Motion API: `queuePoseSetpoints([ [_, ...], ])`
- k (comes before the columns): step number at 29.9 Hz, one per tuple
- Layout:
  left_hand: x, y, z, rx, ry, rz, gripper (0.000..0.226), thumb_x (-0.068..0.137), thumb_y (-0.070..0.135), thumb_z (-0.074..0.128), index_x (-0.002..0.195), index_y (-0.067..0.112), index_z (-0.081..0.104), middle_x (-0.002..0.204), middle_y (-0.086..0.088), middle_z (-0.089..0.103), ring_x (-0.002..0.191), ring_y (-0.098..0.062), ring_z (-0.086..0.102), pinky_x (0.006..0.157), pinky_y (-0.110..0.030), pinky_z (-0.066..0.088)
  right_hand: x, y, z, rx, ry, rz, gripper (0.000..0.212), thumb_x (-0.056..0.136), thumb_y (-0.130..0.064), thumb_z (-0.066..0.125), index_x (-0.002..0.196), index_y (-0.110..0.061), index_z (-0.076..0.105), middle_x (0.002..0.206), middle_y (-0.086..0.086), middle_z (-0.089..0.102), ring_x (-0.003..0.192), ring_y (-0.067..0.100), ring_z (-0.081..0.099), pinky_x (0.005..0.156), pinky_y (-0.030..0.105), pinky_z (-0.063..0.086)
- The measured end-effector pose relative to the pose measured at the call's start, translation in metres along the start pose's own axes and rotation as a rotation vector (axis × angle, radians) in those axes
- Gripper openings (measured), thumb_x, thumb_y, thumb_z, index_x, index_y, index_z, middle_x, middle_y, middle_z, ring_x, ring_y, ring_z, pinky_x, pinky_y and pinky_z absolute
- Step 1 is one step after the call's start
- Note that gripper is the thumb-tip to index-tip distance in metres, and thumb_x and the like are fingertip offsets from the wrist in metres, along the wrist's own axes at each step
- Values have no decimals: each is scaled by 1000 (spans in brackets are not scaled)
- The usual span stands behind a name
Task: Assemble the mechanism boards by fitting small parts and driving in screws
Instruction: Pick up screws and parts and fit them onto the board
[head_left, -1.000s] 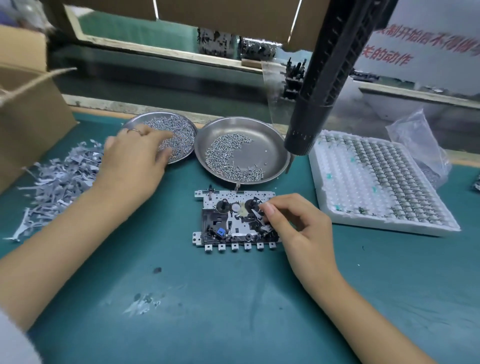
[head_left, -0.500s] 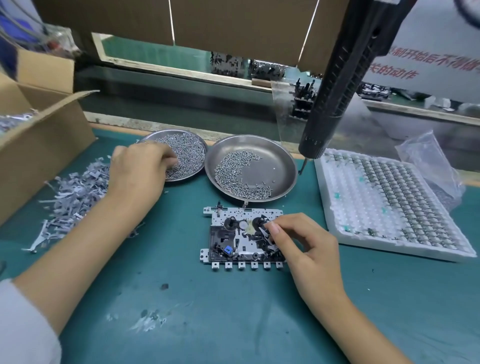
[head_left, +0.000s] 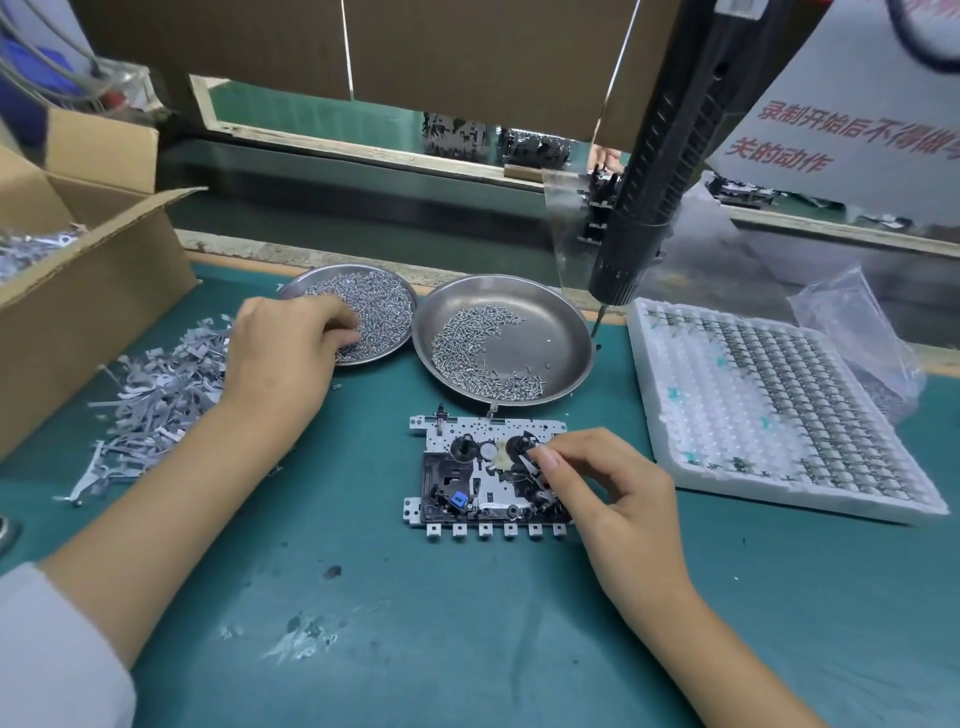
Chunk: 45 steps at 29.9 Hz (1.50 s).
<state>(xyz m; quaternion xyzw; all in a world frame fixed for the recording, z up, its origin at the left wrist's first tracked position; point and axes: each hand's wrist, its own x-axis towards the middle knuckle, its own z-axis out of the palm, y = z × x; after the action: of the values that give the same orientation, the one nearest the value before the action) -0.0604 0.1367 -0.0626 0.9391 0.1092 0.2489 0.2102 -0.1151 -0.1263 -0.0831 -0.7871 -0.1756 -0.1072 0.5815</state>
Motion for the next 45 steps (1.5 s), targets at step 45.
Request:
queuePoseSetpoints([
  [45, -71, 49, 14, -952, 26, -108, 19, 81, 17, 70, 89, 35, 70, 87, 13, 71, 80, -7, 65, 81, -28, 51, 113, 1, 36, -589, -343, -106, 21, 82, 9, 63, 97, -3, 74, 95, 8, 72, 87, 13, 60, 80, 12, 41],
])
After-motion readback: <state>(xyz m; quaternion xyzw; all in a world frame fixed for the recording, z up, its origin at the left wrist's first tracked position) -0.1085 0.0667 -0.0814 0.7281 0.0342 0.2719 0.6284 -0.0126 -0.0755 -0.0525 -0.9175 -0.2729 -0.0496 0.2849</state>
